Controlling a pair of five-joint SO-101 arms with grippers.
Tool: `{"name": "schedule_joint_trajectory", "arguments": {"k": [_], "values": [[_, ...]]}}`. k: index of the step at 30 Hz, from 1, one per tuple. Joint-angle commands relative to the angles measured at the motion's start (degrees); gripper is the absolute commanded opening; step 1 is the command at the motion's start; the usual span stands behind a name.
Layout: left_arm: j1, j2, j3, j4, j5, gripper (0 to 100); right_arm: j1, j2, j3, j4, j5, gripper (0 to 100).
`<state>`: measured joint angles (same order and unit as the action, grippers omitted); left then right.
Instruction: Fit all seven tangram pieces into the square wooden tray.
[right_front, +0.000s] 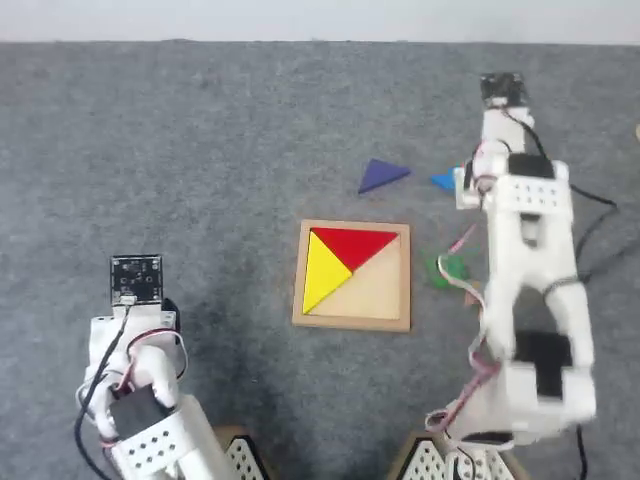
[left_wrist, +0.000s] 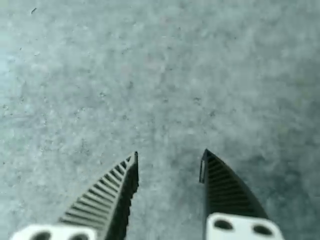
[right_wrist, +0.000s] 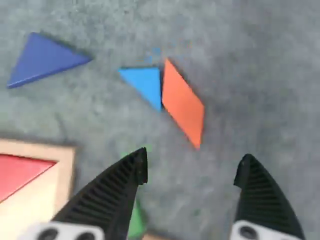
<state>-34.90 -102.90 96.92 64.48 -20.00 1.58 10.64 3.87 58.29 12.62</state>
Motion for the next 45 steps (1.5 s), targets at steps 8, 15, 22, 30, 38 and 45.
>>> {"name": "schedule_joint_trajectory", "arguments": {"k": [8,15,22,30,38,45], "values": [[0.3,-0.8,-0.5,-0.9,0.3,19,2.9,32.1,-42.4,8.7,10.5,28.5],[0.3,-0.8,-0.5,-1.0,0.3,19,4.2,44.4,-56.0,22.6,11.2,28.5],[0.3,-0.9,-0.5,-1.0,0.2,19,4.9,45.7,-59.9,34.5,11.6,28.4],[0.4,-0.9,-0.5,-1.0,0.2,19,9.0,45.0,-59.9,38.1,11.7,28.4],[0.4,-0.9,-0.5,-1.0,0.2,19,9.7,36.4,-59.9,33.5,13.9,28.4],[0.4,-0.9,-0.5,-0.9,0.2,19,8.7,37.4,-59.5,18.9,16.9,28.4]]}}
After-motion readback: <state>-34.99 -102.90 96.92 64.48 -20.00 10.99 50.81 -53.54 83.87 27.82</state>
